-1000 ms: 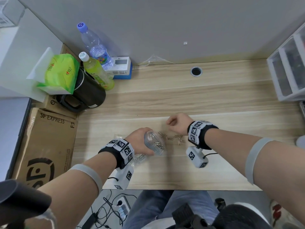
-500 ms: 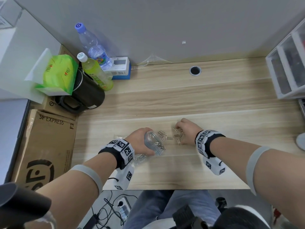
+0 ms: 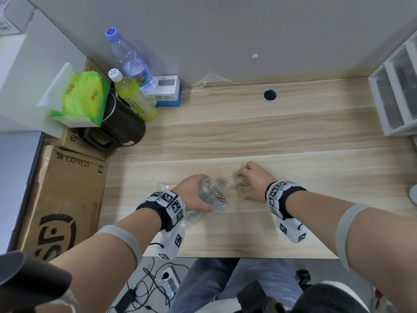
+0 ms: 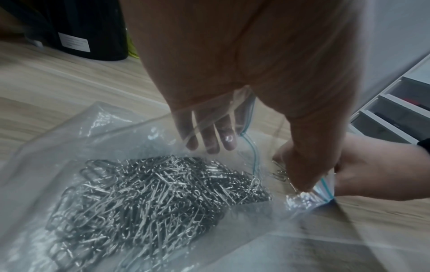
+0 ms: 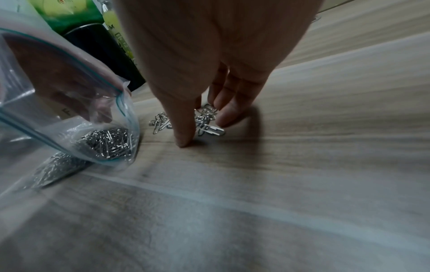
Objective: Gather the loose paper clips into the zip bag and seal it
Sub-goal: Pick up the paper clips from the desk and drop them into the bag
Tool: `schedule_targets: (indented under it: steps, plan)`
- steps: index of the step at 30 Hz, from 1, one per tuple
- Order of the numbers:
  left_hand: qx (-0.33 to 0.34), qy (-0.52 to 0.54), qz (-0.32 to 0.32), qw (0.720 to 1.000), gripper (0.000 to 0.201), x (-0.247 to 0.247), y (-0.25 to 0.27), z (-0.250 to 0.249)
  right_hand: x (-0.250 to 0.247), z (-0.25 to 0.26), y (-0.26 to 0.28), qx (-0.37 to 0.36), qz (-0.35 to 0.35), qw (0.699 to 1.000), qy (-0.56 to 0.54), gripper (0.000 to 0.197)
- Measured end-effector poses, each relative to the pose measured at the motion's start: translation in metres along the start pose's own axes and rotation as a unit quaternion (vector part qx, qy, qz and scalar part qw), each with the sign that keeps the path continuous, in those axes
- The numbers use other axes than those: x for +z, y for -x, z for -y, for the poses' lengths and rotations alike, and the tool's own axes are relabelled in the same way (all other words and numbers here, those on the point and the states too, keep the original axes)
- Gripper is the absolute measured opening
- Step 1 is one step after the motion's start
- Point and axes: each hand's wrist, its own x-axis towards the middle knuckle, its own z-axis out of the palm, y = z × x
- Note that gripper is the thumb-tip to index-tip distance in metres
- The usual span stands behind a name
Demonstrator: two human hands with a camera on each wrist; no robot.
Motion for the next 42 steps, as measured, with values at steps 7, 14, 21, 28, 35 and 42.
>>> schedule_targets:
  steps: [7,14,21,28,35,42]
  plan:
    - [0.007,0.007,-0.010,1.000,0.093,0.0017,0.0006,0.0010,0.0041,0.0026,-0.0040,-0.018,-0.024,0.999,-0.029,0.048]
    - [0.003,0.006,-0.011,1.000,0.095,0.0011,-0.0003,-0.0002,0.0073,0.0052,-0.0033,-0.032,-0.038,0.998,-0.035,0.047]
    - [0.007,0.008,-0.006,1.000,0.090,0.0012,-0.0008,-0.0027,0.0058,0.0067,-0.0037,-0.043,-0.037,0.998,-0.034,0.028]
    - [0.008,0.005,-0.008,1.000,0.087,0.0007,-0.0002,-0.0053,0.0068,0.0086,-0.0023,-0.030,-0.034,0.999,-0.022,0.022]
    - [0.007,0.004,-0.005,1.000,0.085,0.0005,-0.0007,-0.0063,0.0050,0.0098,-0.0009,-0.023,-0.032,0.999,-0.020,0.017]
    - [0.010,0.001,-0.004,1.000,0.081,0.0003,0.0007,-0.0077,0.0006,0.0100,-0.0029,-0.008,-0.031,0.999,-0.042,0.021]
